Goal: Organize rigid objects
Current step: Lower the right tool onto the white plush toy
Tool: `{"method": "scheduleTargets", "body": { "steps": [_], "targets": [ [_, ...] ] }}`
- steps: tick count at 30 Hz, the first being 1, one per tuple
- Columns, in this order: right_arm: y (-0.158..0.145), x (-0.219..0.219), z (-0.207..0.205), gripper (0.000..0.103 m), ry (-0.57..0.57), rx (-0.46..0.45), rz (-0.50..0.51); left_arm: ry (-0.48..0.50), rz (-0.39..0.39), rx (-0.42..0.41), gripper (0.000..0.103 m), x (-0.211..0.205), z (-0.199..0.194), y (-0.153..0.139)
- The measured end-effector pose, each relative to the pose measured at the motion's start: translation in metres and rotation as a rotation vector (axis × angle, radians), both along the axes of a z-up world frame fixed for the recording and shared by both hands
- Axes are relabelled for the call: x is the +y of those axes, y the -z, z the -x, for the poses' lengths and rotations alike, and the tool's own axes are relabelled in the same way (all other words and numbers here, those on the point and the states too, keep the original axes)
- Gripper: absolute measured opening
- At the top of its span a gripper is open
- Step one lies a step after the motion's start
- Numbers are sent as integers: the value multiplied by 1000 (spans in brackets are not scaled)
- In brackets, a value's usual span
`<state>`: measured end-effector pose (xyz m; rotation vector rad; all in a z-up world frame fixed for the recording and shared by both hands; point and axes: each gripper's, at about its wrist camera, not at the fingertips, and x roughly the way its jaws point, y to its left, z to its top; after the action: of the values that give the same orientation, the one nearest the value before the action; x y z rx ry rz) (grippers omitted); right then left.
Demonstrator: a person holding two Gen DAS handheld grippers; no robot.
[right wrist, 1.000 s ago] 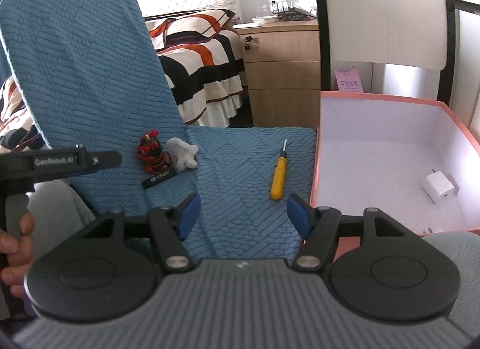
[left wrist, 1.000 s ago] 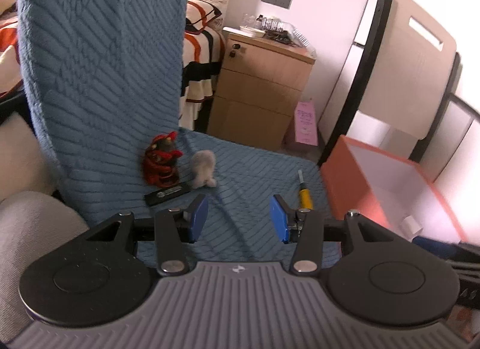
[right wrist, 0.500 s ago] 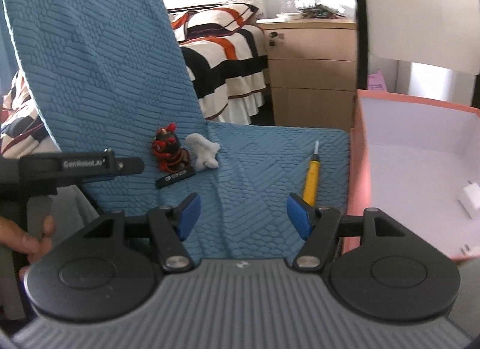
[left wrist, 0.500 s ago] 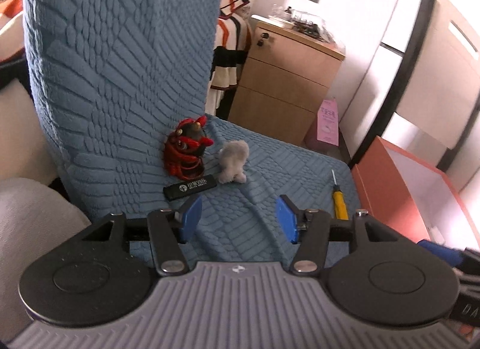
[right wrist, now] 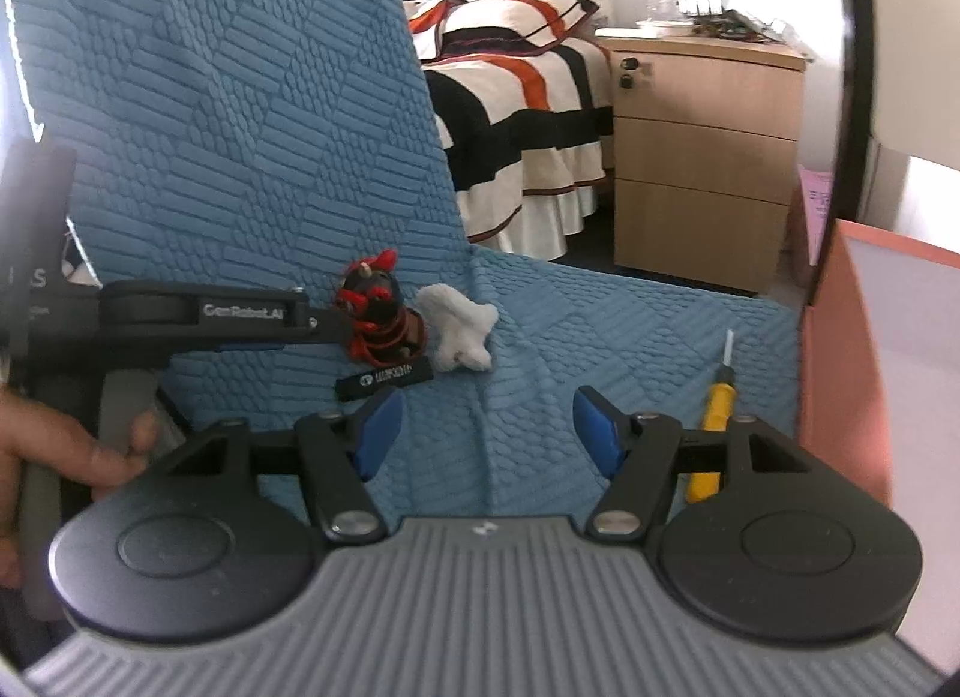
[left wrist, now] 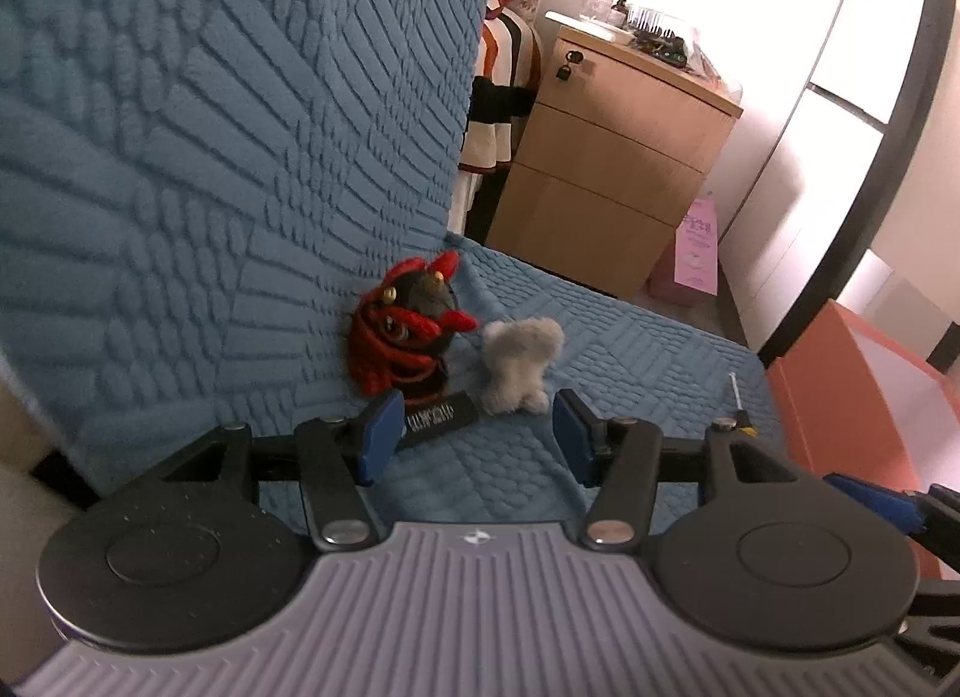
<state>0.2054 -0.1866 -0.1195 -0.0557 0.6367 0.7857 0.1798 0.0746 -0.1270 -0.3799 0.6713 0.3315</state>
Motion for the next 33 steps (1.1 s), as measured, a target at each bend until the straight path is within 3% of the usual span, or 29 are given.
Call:
{"method": "scheduleTargets", "body": {
  "steps": [4, 11, 15, 33],
  "targets": [
    [7, 20, -13, 65, -46, 12, -3, 2, -25, 25, 61, 7, -18, 6],
    [23, 52, -40, 54, -113, 19, 4, 10, -67, 56, 61, 24, -51, 17],
    [38, 68, -55, 50, -133, 20, 57, 2, -64, 84, 61, 34, -67, 24],
    [76, 125, -92, 50, -209, 20, 90, 5, -79, 113, 61, 48, -94, 34]
  ]
}}
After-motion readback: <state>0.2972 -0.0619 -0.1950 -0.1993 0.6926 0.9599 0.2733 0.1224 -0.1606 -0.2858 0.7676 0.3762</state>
